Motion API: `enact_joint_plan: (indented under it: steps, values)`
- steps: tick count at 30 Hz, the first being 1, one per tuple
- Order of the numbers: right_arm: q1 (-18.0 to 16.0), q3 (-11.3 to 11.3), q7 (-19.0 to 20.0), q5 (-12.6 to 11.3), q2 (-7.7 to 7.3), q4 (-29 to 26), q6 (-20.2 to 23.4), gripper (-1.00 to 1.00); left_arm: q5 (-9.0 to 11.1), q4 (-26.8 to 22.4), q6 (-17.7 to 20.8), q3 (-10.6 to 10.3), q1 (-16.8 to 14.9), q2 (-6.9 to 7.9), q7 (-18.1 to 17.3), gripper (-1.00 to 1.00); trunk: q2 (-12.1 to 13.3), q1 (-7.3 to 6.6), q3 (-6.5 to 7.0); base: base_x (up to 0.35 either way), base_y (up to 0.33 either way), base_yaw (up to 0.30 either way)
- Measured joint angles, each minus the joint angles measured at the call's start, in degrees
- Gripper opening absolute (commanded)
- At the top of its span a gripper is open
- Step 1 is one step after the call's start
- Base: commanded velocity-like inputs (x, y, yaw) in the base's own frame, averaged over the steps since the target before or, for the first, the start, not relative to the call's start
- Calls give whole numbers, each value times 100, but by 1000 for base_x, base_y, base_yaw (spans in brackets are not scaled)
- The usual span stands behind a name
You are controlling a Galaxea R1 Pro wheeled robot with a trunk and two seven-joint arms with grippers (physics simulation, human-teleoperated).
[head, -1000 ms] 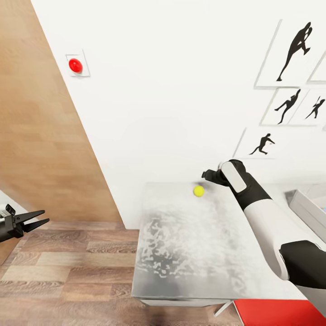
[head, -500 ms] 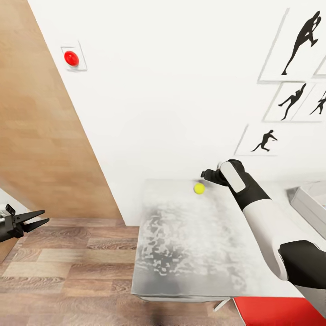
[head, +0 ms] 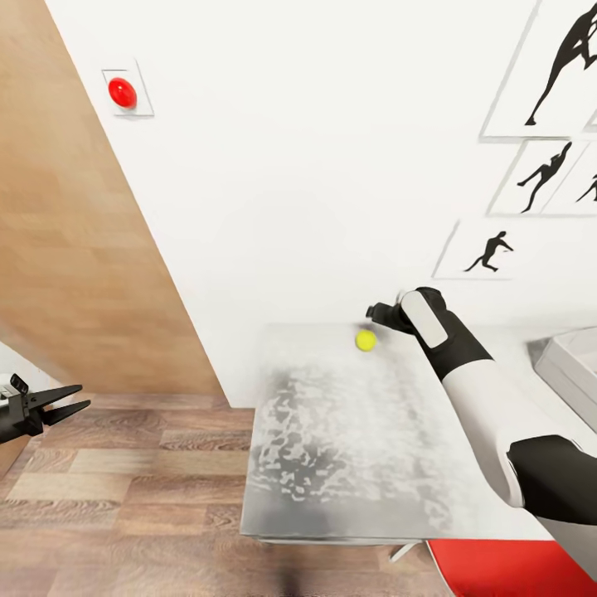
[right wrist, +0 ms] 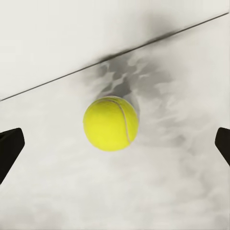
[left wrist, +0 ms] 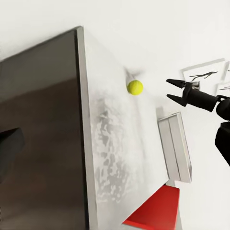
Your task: Put all the toys in the child's room - the three board games (two on the bed and one on the table), the two jigsaw puzzles on the table, and the tennis ball on the table - inside the toy box on the table in the child's room.
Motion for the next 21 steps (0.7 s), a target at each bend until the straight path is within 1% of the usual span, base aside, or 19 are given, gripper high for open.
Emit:
enact_joint_plan:
  steps: [11, 21]
  values:
    - [-80, 4, 0, 1, 3, 3, -21, 100, 0, 1, 4, 0, 0, -4, 0, 100, 0, 0, -103, 0, 0, 0]
    - [-199, 7, -1, 0, 0, 263, -34, 100, 3, -1, 1, 0, 0, 2, 0, 100, 0, 0, -197, 0, 0, 0]
